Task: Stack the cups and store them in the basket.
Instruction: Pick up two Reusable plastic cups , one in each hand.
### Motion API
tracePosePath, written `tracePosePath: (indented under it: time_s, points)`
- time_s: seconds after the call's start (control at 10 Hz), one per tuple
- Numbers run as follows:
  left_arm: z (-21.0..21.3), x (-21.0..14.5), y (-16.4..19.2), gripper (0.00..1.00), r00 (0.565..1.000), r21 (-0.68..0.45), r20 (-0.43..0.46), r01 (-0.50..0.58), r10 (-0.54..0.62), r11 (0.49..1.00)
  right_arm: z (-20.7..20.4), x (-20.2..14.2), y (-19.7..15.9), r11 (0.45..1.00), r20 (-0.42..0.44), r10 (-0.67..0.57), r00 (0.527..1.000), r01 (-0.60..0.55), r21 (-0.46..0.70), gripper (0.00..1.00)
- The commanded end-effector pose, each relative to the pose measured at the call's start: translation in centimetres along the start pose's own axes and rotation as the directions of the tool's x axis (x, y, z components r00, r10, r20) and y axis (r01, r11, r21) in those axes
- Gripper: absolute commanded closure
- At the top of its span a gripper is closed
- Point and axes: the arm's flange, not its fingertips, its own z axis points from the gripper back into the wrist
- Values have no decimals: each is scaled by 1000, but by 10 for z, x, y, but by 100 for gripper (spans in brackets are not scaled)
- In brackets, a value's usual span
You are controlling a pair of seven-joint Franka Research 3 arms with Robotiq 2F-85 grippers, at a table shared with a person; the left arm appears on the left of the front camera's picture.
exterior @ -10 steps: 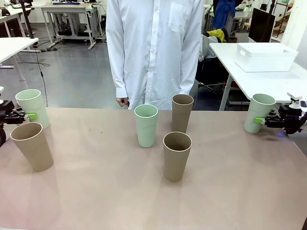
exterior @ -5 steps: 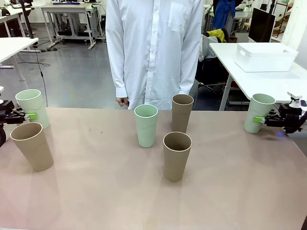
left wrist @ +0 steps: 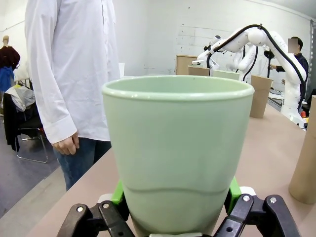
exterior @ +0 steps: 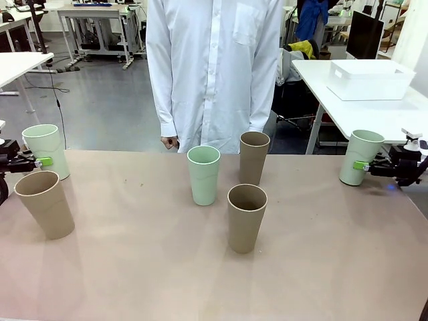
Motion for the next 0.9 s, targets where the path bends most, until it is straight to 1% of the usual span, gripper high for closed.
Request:
tracePosePath:
  time_s: [0.0, 0.1, 0.5, 0.6, 0.7, 0.8]
  points:
    - [0, 4, -3, 72, 999, -32, 33, 13, -12, 999, -4, 1, -3, 1000, -31, -25, 999, 25, 11, 45]
    - [0, 0, 0, 72, 1000, 0, 0, 0, 0, 1000, 0, 0, 0, 1000, 0, 0, 1000, 0, 0, 45]
    - [0, 0, 0, 72, 1000, 0, 0, 0, 0, 1000, 0, 0, 0, 1000, 0, 0, 1000, 0, 0, 45]
    - [1, -1, -1, 14, 1000, -1, 3, -1, 1, 1000, 1, 0, 0, 1000, 0, 1, 1000, -1, -1, 14]
    - [7, 20, -1, 14, 999, 26, 33, 2, -3, 1000, -4, 17, 12, 999, 20, 22, 1000, -21, -33, 14]
    - [8, 46, -6, 14, 999, 63, 38, 31, -34, 998, -8, 38, 25, 998, 38, 36, 999, -34, -49, 14]
